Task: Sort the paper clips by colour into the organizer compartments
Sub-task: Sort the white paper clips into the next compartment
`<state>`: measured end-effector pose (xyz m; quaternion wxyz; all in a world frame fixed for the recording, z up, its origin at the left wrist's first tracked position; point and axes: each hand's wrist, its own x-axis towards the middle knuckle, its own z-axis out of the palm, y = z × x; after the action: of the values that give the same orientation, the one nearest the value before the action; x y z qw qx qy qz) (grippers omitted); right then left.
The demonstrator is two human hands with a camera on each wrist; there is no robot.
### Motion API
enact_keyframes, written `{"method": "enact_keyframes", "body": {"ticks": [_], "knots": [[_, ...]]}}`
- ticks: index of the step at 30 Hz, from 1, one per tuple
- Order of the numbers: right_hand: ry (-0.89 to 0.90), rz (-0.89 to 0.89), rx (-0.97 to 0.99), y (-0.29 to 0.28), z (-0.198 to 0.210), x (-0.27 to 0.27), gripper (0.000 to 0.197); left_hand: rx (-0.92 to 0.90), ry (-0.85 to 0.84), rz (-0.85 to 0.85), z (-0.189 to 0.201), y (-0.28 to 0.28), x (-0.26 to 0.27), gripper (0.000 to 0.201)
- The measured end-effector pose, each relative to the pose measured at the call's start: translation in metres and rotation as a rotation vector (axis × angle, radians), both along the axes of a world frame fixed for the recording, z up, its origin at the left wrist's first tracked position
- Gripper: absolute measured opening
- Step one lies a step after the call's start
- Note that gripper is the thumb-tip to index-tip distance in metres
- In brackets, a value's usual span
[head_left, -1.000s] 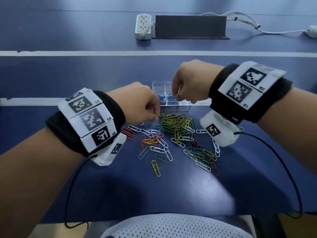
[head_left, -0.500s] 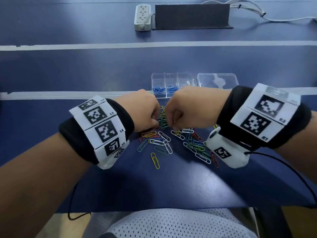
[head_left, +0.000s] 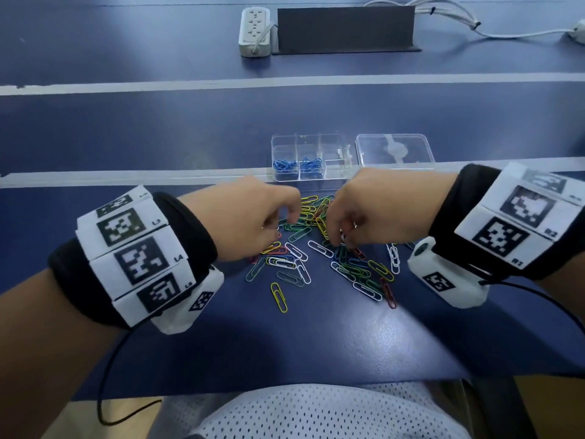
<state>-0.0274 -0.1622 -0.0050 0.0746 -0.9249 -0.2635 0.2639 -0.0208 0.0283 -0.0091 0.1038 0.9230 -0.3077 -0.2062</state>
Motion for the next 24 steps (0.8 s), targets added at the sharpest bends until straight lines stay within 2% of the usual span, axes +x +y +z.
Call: {"method": "enact_keyframes", "body": {"ticks": [4,10,13,24], "knots": [[-0.071,-0.044,0.009,-0.006,-0.006,0.001,0.018,0.062,0.036,-0.045,-0.004,-0.002,-0.005,0.024],[-0.129,-0.097,-0.007,-0.015,-0.009,0.005,0.022,0.153,-0.052,-0.091,-0.009,-0.002,-0.005,0.012],[-0.158,-0.099,-0.024,-0.016,-0.011,0.007,0.015,0.197,-0.065,-0.127,-0.008,-0.003,-0.004,0.013],[-0.259,-0.077,-0.015,-0.016,-0.010,0.005,0.014,0.163,-0.049,-0.134,-0.005,-0.005,-0.007,0.013]]}}
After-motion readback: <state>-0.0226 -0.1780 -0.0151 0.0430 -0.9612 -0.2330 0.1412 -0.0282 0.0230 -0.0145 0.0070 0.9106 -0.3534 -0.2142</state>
